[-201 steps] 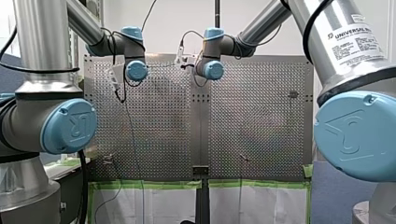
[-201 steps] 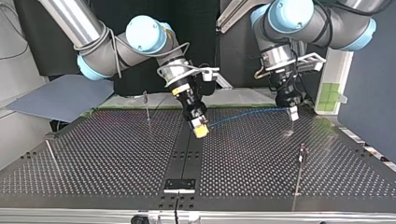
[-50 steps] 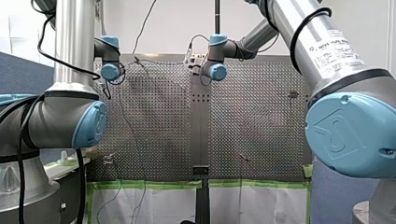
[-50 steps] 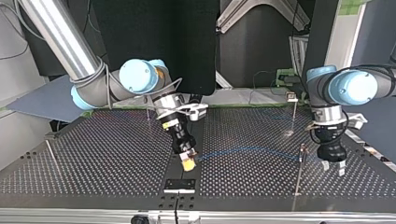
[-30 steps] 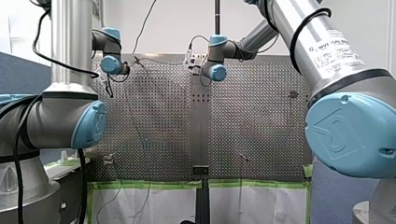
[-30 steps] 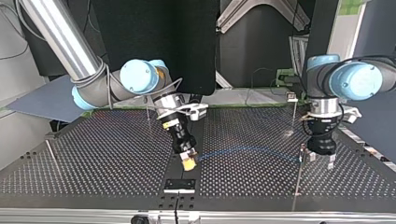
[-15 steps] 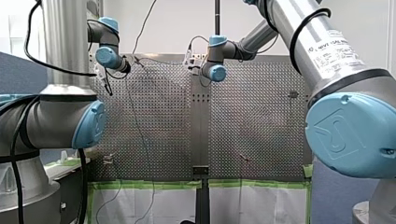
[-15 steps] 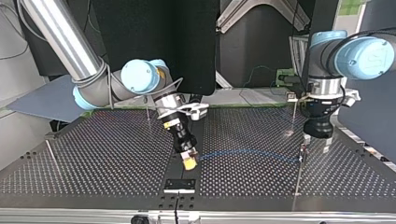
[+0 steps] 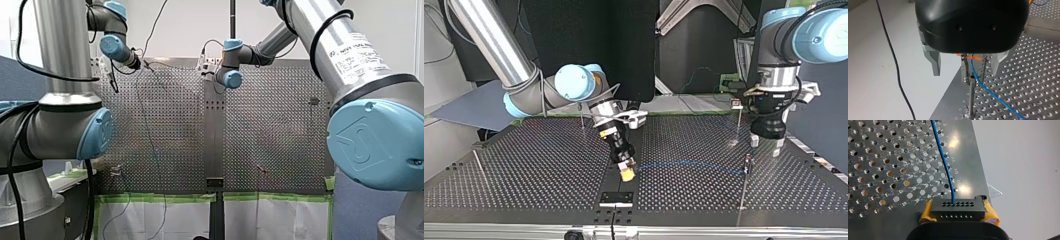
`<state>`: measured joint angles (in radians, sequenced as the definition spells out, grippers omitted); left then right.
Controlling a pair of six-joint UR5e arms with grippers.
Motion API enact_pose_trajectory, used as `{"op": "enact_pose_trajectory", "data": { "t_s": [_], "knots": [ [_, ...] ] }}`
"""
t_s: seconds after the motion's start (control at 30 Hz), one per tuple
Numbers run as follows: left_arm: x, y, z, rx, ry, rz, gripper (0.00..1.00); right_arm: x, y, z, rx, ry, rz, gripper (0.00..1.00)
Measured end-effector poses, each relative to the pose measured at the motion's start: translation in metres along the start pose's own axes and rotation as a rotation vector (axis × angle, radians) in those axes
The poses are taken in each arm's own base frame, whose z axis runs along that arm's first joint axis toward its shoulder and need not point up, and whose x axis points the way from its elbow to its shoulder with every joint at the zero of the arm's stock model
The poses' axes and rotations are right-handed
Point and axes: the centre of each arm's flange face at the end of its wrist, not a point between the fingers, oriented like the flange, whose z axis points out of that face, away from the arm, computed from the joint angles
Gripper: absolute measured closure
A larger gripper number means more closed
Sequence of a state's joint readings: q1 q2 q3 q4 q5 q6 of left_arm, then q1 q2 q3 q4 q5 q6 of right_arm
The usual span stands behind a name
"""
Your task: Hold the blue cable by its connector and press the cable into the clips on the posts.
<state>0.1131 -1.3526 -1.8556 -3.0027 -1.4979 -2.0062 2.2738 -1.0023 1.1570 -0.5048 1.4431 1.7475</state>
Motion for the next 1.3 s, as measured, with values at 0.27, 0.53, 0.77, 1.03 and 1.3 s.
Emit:
{"op": "enact_pose_trajectory", "data": {
  "t_s": [0.27,0.53,0.77,1.03,1.3],
  "knots": [
    [0.001,-0.008,-0.005,0.007,0.003,0.07,0.0,-0.001,0.001,0.0,0.0,-0.001,0.0,1.0],
    [0.002,-0.015,-0.007,0.031,0.006,0.141,0.0,-0.002,0.001,0.0,0.0,-0.003,0.0,1.0],
    [0.004,-0.021,-0.008,0.048,0.008,0.204,0.0,-0.003,0.001,0.0,0.0,-0.005,0.001,1.0],
    [0.006,-0.024,-0.009,0.059,0.012,0.245,0.0,-0.003,0.001,0.0,-0.001,-0.006,0.001,1.0],
    [0.013,-0.024,-0.006,0.06,0.03,0.266,0.0,-0.004,0.002,0.0,-0.001,-0.008,0.002,1.0]
  ]
}}
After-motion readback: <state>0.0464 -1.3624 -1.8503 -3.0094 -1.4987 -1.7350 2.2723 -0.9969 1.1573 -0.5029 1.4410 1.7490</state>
